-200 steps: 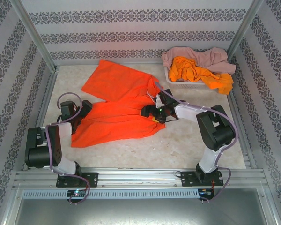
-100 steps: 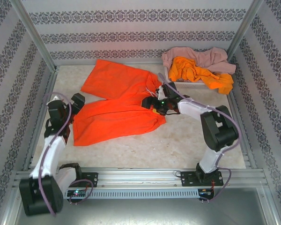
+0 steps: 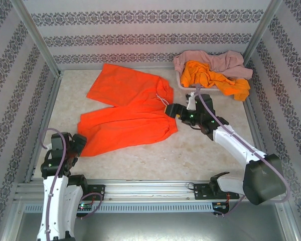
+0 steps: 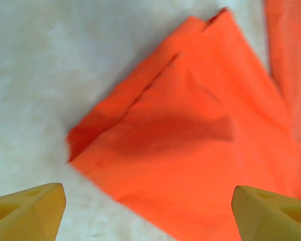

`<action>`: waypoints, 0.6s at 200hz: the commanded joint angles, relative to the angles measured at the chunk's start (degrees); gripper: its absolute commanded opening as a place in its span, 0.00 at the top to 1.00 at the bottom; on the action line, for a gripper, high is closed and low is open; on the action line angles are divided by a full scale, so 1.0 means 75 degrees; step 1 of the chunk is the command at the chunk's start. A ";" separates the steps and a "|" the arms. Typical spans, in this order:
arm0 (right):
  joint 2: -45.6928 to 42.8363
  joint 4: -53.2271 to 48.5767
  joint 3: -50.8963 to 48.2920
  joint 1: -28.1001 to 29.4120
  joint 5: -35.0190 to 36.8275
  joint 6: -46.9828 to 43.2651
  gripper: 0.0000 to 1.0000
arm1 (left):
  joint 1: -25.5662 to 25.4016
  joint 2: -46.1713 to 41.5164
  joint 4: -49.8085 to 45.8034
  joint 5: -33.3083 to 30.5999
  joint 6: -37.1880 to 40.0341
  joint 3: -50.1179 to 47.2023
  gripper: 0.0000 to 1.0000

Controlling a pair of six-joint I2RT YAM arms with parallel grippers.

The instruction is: Fold and stack the shorts

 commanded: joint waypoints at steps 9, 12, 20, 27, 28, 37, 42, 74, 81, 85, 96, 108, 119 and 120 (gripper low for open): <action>-0.0330 0.0203 -0.0520 -0.0341 0.0108 0.0252 0.07 | -0.0073 -0.0324 -0.1065 -0.0352 -0.0834 -0.0478 0.22; -0.0342 0.0215 -0.0556 -0.0374 0.0089 0.0259 0.07 | -0.0076 -0.0319 -0.1001 -0.0326 -0.0865 -0.0534 0.23; -0.0355 0.0246 -0.0628 -0.0447 0.0042 0.0289 0.07 | -0.0076 -0.0250 -0.0837 -0.0241 -0.0950 -0.0673 0.25; -0.0355 0.0259 -0.0677 -0.0499 0.0013 0.0314 0.07 | -0.0086 -0.0138 -0.0670 -0.0172 -0.1008 -0.0792 0.26; -0.0355 0.0267 -0.0687 -0.0508 0.0012 0.0314 0.07 | -0.0085 -0.0119 -0.0647 -0.0166 -0.1013 -0.0803 0.26; -0.0338 0.0286 -0.0736 -0.0551 -0.0035 0.0330 0.07 | -0.0085 0.0056 -0.0356 -0.0140 -0.1000 -0.0942 0.30; -0.0326 0.0297 -0.0754 -0.0583 -0.0057 0.0345 0.07 | -0.0085 0.0177 -0.0208 -0.0171 -0.0997 -0.1003 0.31; -0.0257 0.0357 -0.0894 -0.0689 -0.0176 0.0382 0.07 | -0.0094 0.0956 0.1031 -0.0243 -0.0840 -0.1332 0.36; -0.0250 0.0357 -0.0928 -0.0702 -0.0177 0.0385 0.07 | -0.0090 0.1134 0.1307 -0.0242 -0.0822 -0.1391 0.37; -0.0250 0.0358 -0.0950 -0.0704 -0.0188 0.0383 0.07 | -0.0090 0.1246 0.1446 -0.0231 -0.0827 -0.1417 0.38; -0.0239 0.0366 -0.0998 -0.0746 -0.0200 0.0373 0.07 | -0.0097 0.1554 0.1825 -0.0172 -0.0832 -0.1502 0.40; -0.0240 0.0368 -0.1057 -0.0763 -0.0203 0.0365 0.07 | -0.0097 0.1866 0.2212 -0.0130 -0.0818 -0.1585 0.42; -0.0221 0.0382 -0.1112 -0.0780 -0.0212 0.0364 0.07 | -0.0098 0.2101 0.2502 -0.0102 -0.0812 -0.1649 0.46; -0.0218 0.0381 -0.1115 -0.0783 -0.0212 0.0369 0.07 | -0.0103 0.2120 0.2527 -0.0096 -0.0815 -0.1648 0.47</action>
